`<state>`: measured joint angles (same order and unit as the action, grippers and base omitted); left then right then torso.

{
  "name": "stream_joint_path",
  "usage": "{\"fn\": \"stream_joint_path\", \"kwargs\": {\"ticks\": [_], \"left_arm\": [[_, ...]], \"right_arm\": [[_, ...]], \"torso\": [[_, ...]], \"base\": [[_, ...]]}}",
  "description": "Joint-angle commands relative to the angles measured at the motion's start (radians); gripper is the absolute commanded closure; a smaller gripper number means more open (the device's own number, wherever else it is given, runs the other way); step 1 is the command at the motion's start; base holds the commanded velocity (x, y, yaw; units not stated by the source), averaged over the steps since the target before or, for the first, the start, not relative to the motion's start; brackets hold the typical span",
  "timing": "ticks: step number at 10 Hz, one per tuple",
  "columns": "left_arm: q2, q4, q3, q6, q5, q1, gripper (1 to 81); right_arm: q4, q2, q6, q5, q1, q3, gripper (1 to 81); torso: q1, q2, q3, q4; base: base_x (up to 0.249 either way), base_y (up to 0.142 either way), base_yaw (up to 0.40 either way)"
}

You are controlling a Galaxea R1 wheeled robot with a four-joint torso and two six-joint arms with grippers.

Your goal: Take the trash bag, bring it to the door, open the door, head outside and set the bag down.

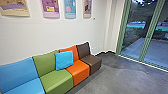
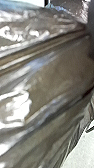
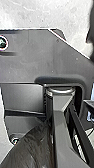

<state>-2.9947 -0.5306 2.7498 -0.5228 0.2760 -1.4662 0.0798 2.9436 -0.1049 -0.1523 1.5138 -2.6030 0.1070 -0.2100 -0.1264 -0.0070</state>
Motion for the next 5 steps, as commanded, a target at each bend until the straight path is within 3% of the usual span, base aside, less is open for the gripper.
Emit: {"fn": "stream_joint_path", "kwargs": {"ticks": [1,5], "left_arm": [[0.006,0.003,0.001,-0.008,0.083,0.051,81.1],[0.005,0.003,0.001,-0.017,0.083,0.051,81.1]], "right_arm": [[0.003,0.001,0.001,-0.061,-0.043,0.003,1.0],[0.005,0.005,0.001,-0.062,-0.048,-0.005,1.0]], "torso": [[0.0,0.0,0.0,0.0],[0.0,0.0,0.0,0.0]], "base": [[0.0,0.0,-0.337],[0.0,0.0,-0.337]]}}
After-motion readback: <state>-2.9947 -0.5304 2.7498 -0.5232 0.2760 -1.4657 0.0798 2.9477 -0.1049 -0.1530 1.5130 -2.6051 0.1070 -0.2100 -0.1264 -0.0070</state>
